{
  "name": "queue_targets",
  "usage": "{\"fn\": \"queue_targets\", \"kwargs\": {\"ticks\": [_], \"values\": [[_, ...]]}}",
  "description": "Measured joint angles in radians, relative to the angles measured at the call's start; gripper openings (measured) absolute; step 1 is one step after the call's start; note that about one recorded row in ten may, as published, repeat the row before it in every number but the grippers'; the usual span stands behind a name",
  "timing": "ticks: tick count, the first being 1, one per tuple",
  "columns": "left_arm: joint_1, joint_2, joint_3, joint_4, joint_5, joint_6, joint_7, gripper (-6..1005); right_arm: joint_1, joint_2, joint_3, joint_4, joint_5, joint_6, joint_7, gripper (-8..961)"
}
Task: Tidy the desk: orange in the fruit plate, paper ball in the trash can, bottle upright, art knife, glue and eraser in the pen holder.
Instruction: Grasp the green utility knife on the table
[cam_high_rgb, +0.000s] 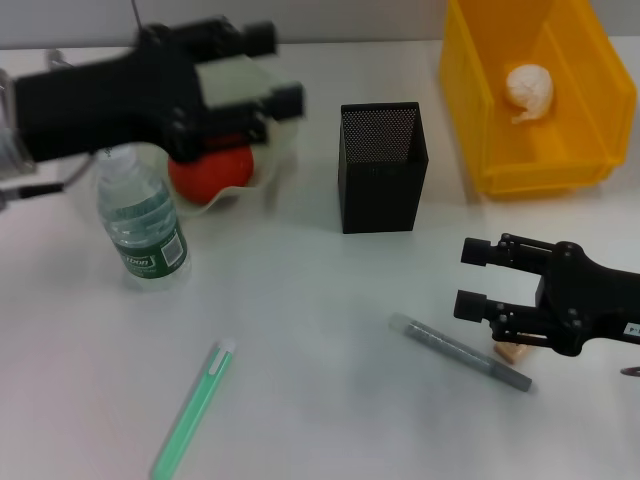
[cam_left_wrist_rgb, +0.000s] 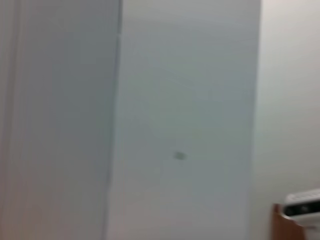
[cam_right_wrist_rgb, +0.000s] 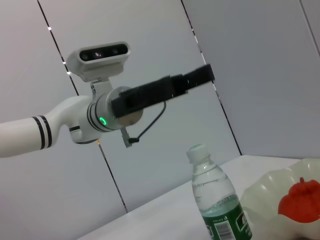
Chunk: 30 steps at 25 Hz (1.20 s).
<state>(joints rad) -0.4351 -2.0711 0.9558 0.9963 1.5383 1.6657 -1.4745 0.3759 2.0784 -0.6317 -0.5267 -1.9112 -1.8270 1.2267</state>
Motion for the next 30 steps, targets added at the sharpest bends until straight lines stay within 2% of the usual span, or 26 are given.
{"fn": "queue_targets", "kwargs": {"ticks": [4, 10, 16, 19, 20, 24, 26, 28, 29, 30], "values": [[-0.011, 0.001, 0.130, -0.039, -0.014, 0.009, 0.003, 683, -0.022, -0.003, 0.004, -0.011, 0.000, -0.005, -0.020, 740], [0.010, 0.002, 0.213, -0.067, -0.007, 0.024, -0.003, 682, -0.062, -0.009, 0.019, -0.063, 0.014, -0.020, -0.023, 741], [0.050, 0.005, 0.218, -0.131, -0.007, 0.066, -0.002, 682, -0.093, -0.007, 0.107, -0.225, 0.016, -0.110, 0.081, 740], [0.077, 0.005, 0.215, -0.164, -0.007, 0.075, 0.008, 682, -0.094, -0.011, 0.213, -0.371, 0.016, -0.188, 0.222, 740], [0.077, 0.005, 0.215, -0.164, -0.007, 0.075, 0.008, 682, -0.094, -0.011, 0.213, -0.371, 0.016, -0.188, 0.222, 740], [0.085, 0.006, 0.215, -0.179, -0.007, 0.070, 0.020, 682, -0.081, -0.012, 0.332, -0.481, 0.016, -0.236, 0.259, 741], [0.085, 0.006, 0.215, -0.179, -0.007, 0.070, 0.025, 682, -0.077, -0.012, 0.349, -0.494, 0.016, -0.235, 0.264, 741], [0.086, 0.007, 0.215, -0.180, -0.007, 0.069, 0.033, 682, -0.069, -0.020, 0.364, -0.510, 0.016, -0.237, 0.287, 741], [0.083, 0.007, 0.215, -0.180, -0.008, 0.066, 0.032, 682, -0.063, -0.031, 0.369, -0.516, 0.016, -0.241, 0.315, 741], [0.083, 0.007, 0.215, -0.180, -0.008, 0.066, 0.032, 682, -0.063, -0.031, 0.369, -0.516, 0.016, -0.241, 0.315, 741]]}}
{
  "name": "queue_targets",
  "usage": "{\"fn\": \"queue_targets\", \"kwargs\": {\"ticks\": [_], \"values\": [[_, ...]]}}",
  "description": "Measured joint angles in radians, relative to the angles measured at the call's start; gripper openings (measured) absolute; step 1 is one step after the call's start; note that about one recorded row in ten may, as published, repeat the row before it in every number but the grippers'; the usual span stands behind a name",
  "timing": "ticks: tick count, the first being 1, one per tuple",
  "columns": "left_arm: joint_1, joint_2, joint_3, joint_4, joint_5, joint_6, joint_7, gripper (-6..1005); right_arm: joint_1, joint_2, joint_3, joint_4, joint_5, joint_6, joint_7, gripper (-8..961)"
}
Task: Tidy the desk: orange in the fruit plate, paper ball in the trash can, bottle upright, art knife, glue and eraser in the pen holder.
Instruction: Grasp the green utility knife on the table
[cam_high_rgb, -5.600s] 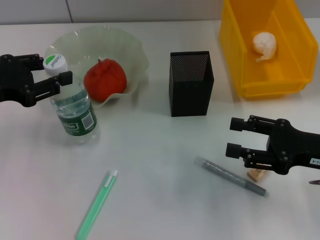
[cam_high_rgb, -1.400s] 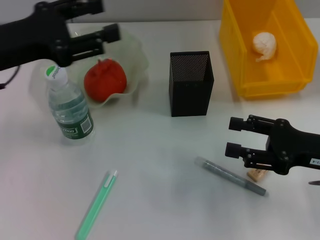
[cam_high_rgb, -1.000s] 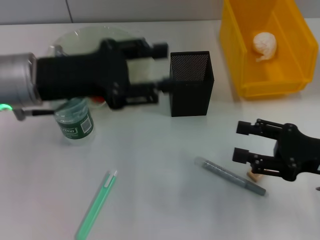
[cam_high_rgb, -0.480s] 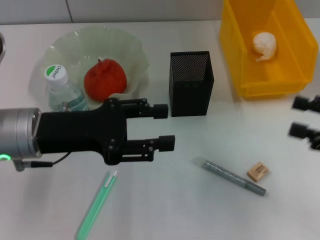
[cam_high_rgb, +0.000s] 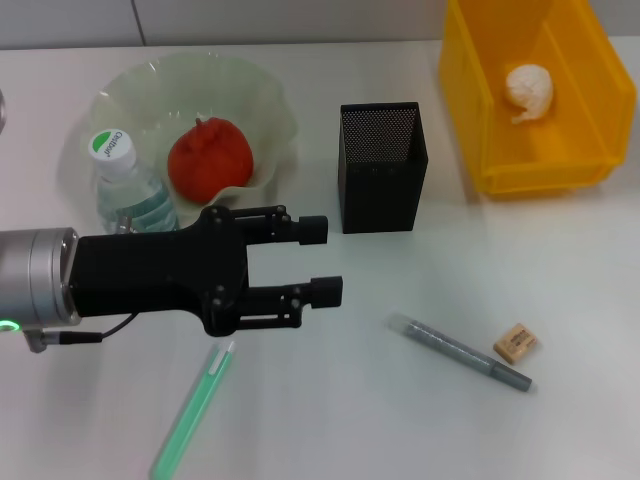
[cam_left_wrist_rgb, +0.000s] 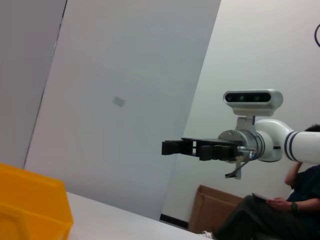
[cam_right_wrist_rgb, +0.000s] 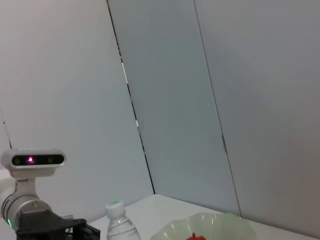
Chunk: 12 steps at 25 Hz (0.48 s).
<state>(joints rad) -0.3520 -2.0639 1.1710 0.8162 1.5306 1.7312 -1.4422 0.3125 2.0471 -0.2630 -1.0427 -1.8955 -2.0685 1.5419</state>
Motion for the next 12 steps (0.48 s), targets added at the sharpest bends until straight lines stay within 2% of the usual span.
{"fn": "queue_targets", "kwargs": {"ticks": [3, 12], "values": [[-0.006, -0.002, -0.002, 0.000, -0.003, -0.010, -0.002, 682, 0.003, -0.006, -0.001, 0.004, 0.000, 0.000, 0.022, 741], [-0.053, -0.003, 0.009, -0.059, 0.001, -0.091, -0.002, 681, 0.015, -0.001, -0.054, 0.103, -0.010, 0.016, -0.003, 740]]}}
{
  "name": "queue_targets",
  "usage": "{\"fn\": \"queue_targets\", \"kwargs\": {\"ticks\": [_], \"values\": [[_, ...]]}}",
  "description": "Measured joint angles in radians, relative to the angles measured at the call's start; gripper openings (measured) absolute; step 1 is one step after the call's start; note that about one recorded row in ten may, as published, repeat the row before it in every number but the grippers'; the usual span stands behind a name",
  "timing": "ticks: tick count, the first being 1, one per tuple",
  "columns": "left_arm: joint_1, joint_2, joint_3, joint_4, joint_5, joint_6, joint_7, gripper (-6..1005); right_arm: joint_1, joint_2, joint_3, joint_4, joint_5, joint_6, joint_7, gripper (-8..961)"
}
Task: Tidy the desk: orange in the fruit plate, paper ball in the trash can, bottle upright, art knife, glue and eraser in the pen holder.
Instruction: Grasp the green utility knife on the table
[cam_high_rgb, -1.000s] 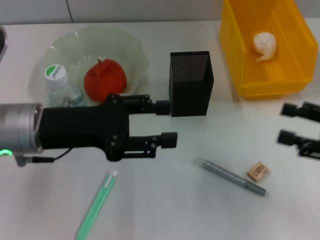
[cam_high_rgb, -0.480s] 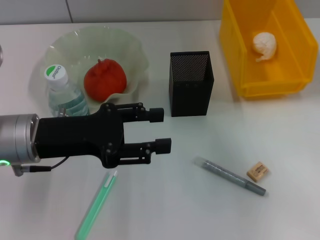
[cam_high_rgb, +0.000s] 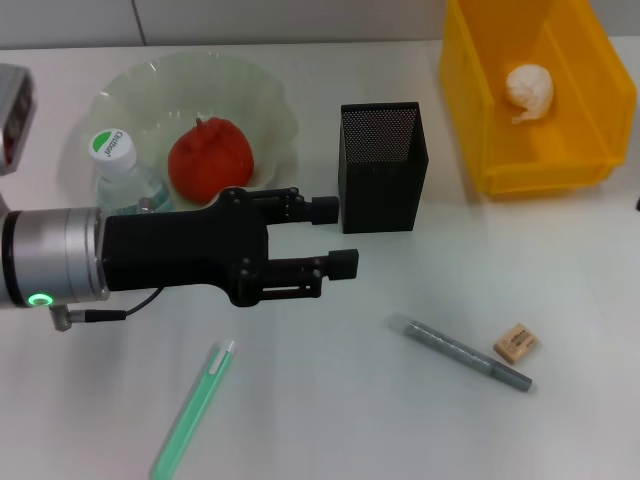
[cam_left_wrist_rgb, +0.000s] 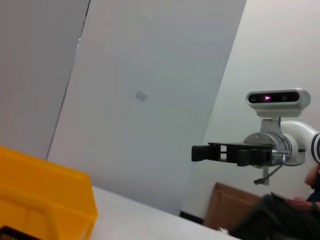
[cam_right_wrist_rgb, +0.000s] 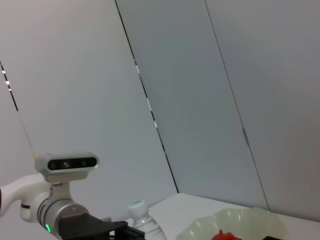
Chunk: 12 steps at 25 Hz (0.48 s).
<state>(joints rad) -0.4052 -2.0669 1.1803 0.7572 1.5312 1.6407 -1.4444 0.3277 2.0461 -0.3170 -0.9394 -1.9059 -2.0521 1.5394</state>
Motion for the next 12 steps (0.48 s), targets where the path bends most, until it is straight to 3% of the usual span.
{"fn": "queue_targets", "kwargs": {"ticks": [3, 6, 7, 9, 12], "values": [[-0.023, 0.004, -0.002, 0.034, 0.062, -0.002, -0.089, 681, 0.001, 0.001, -0.014, 0.058, 0.000, 0.034, -0.030, 740], [-0.024, 0.004, -0.005, 0.140, 0.145, 0.012, -0.237, 681, 0.002, 0.002, -0.025, 0.104, -0.003, 0.066, -0.053, 740], [-0.008, 0.002, -0.001, 0.236, 0.191, 0.037, -0.327, 681, 0.002, 0.002, -0.030, 0.129, -0.007, 0.087, -0.076, 740], [-0.002, 0.001, -0.001, 0.266, 0.204, 0.047, -0.355, 681, 0.002, 0.001, -0.033, 0.137, -0.009, 0.099, -0.087, 741], [0.039, 0.000, 0.001, 0.434, 0.242, 0.080, -0.446, 681, 0.012, 0.002, -0.037, 0.151, -0.012, 0.142, -0.112, 741]]}}
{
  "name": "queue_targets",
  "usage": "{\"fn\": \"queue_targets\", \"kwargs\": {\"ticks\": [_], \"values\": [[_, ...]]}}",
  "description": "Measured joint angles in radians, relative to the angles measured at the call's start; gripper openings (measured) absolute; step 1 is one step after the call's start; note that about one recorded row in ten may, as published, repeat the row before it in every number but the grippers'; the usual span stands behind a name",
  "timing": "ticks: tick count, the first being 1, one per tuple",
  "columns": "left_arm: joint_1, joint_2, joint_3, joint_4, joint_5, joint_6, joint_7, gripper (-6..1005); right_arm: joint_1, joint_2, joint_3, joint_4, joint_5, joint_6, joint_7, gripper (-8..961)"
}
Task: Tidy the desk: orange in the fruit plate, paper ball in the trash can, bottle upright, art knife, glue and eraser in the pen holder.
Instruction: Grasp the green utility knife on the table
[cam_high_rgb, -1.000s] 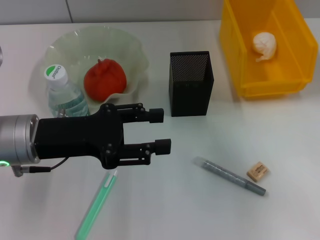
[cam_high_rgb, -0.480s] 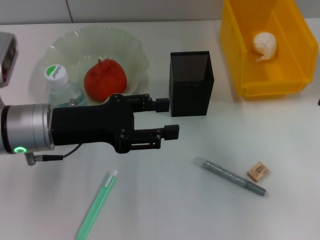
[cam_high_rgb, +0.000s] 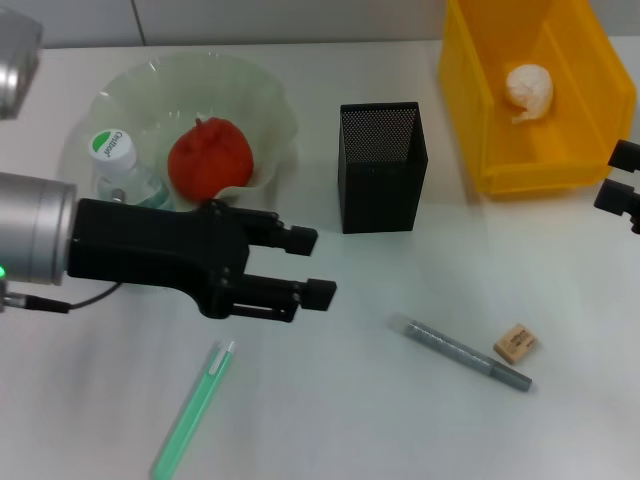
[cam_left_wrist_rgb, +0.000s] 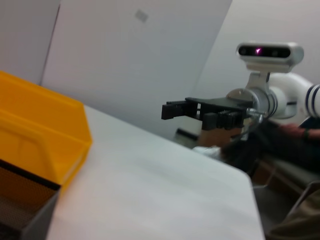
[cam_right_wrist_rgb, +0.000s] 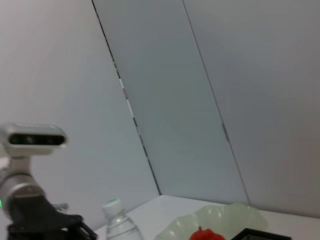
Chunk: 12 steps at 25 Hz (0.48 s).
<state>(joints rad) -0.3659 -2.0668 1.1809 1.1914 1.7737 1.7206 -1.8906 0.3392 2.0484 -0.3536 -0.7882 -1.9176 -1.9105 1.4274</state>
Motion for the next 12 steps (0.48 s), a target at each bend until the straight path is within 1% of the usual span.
{"fn": "queue_targets", "kwargs": {"ticks": [1, 2, 4, 5, 6, 9, 10, 11, 12], "values": [[0.000, 0.000, 0.000, 0.000, 0.000, 0.000, 0.000, 681, 0.000, 0.000, 0.000, 0.000, 0.000, 0.000, 0.000, 741], [0.020, 0.001, -0.001, 0.074, 0.015, 0.001, -0.027, 681, 0.005, 0.000, 0.000, 0.005, 0.000, 0.009, -0.006, 741], [0.025, 0.004, -0.007, 0.100, 0.023, 0.001, -0.032, 681, 0.019, 0.001, 0.000, 0.014, -0.001, 0.026, -0.018, 740], [0.025, 0.004, -0.007, 0.100, 0.023, 0.001, -0.032, 681, 0.038, 0.003, -0.004, 0.037, -0.001, 0.041, -0.044, 740], [0.024, 0.004, -0.013, 0.108, 0.033, 0.003, -0.033, 680, 0.038, 0.003, -0.004, 0.037, -0.001, 0.041, -0.044, 740], [-0.013, 0.004, -0.041, 0.120, 0.093, 0.001, -0.033, 680, 0.064, 0.006, -0.009, 0.088, 0.004, 0.078, -0.120, 740], [-0.013, 0.004, -0.041, 0.120, 0.093, 0.001, -0.033, 680, 0.079, 0.018, -0.010, 0.105, 0.005, 0.112, -0.184, 740], [-0.029, 0.004, -0.046, 0.119, 0.107, -0.003, -0.032, 680, 0.079, 0.018, -0.010, 0.105, 0.005, 0.112, -0.184, 740], [-0.074, 0.004, -0.070, 0.104, 0.142, -0.013, -0.030, 680, 0.087, 0.025, -0.011, 0.116, 0.005, 0.128, -0.215, 740]]}}
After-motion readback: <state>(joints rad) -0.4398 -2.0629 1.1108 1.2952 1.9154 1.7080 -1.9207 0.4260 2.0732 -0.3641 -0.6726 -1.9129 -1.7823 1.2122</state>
